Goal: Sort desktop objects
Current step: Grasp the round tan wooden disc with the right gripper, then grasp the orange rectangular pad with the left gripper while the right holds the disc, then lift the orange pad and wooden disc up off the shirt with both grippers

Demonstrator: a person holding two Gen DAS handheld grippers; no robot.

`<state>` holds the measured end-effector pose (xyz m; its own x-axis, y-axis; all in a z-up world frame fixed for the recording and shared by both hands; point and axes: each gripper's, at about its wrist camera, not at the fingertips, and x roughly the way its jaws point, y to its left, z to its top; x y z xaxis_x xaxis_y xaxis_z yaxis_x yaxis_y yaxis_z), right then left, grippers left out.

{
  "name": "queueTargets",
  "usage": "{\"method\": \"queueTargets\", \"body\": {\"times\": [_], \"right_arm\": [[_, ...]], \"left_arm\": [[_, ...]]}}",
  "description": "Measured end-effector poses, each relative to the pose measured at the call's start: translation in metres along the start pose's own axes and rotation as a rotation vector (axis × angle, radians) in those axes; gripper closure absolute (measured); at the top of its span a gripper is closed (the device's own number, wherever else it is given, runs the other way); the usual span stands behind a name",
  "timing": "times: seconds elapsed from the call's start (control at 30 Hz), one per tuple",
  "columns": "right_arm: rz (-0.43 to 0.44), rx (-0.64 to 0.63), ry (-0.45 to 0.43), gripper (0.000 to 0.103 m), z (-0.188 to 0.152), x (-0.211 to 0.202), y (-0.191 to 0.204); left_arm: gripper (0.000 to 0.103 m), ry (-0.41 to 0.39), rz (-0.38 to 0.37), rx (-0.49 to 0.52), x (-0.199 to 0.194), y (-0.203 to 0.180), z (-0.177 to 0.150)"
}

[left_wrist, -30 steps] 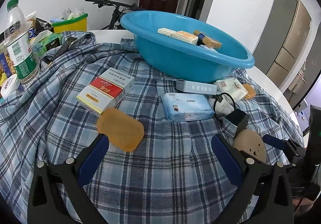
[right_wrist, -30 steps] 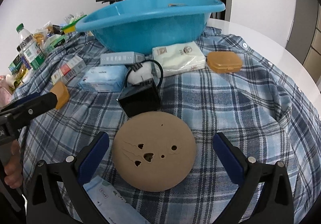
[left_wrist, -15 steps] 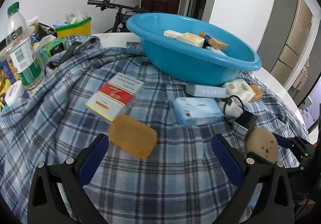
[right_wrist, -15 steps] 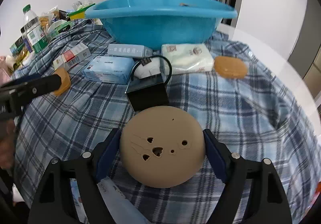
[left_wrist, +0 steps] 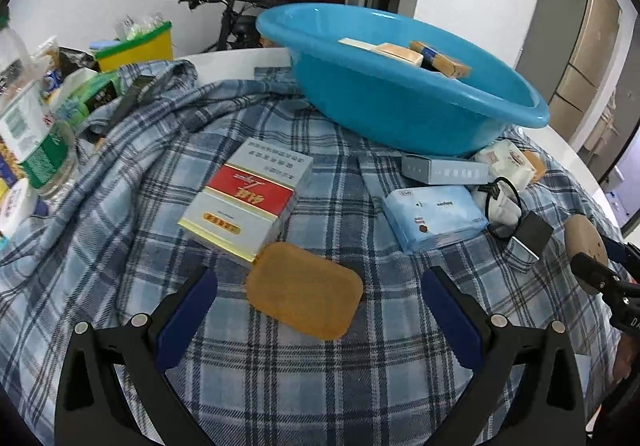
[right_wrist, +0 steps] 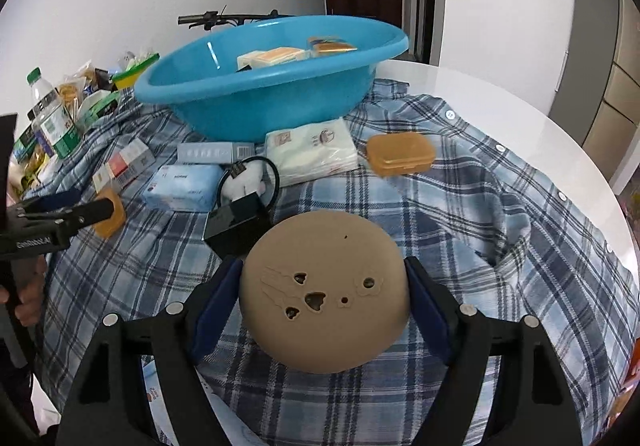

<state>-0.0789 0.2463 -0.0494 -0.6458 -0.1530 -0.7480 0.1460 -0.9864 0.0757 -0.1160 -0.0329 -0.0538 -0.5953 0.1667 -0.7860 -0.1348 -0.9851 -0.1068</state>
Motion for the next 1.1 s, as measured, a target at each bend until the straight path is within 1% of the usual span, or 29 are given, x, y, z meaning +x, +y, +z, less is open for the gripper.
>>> {"method": "queueTargets", "body": {"times": [0.13,0.2,0.27,0.3,0.33,0.37,0.43,0.53,0.67,0.77,0.8,0.87,0.9,0.93,1.0,1.1], "right_arm": [[0.005,0.006,0.002,0.024,0.000,-0.001,-0.001],[0.007,0.005,0.003,0.024,-0.001,-0.001,-0.001],[0.007,0.006,0.003,0.024,-0.001,-0.001,-0.001],[0.008,0.008,0.003,0.024,-0.001,-0.001,-0.001],[0.009,0.010,0.004,0.024,-0.001,-0.001,-0.001],[0.010,0.012,0.005,0.024,-0.001,-0.001,-0.002],[0.013,0.014,0.009,0.024,-0.002,-0.001,-0.002],[0.015,0.015,0.011,0.024,-0.003,-0.001,-0.004],[0.019,0.020,0.012,0.024,-0.004,0.000,-0.005],[0.020,0.020,0.012,0.024,-0.003,0.000,-0.006],[0.021,0.021,0.011,0.024,-0.004,-0.001,-0.006],[0.022,0.021,0.012,0.024,-0.004,-0.001,-0.006],[0.022,0.022,0.012,0.024,-0.004,-0.001,-0.006],[0.024,0.022,0.014,0.024,-0.004,-0.001,-0.006],[0.026,0.021,0.017,0.024,-0.005,-0.001,-0.005],[0.026,0.021,0.019,0.024,-0.005,-0.001,-0.004]], "left_arm": [[0.000,-0.018,0.018,0.020,0.002,0.000,0.001],[0.001,-0.019,-0.002,0.022,0.002,0.001,0.001],[0.015,-0.020,-0.018,0.027,0.002,0.000,0.001],[0.029,-0.012,-0.016,0.036,0.003,-0.001,0.001],[0.041,-0.006,-0.009,0.050,0.003,-0.003,0.000],[0.042,-0.008,-0.011,0.056,0.002,-0.004,-0.001],[0.055,-0.015,-0.015,0.062,-0.001,-0.006,-0.003],[0.061,-0.003,-0.026,0.060,-0.006,-0.008,-0.008],[0.061,0.009,-0.036,0.062,-0.013,-0.012,-0.015],[0.060,0.029,-0.074,0.062,-0.018,-0.015,-0.021],[0.058,0.033,-0.079,0.065,-0.019,-0.016,-0.023],[0.038,0.037,-0.085,0.081,-0.022,-0.020,-0.025],[0.020,0.027,-0.084,0.091,-0.023,-0.021,-0.026],[0.014,0.010,-0.077,0.101,-0.024,-0.023,-0.026],[0.014,-0.003,-0.056,0.110,-0.024,-0.024,-0.025],[0.014,0.014,-0.054,0.097,-0.018,-0.025,-0.019]]}}
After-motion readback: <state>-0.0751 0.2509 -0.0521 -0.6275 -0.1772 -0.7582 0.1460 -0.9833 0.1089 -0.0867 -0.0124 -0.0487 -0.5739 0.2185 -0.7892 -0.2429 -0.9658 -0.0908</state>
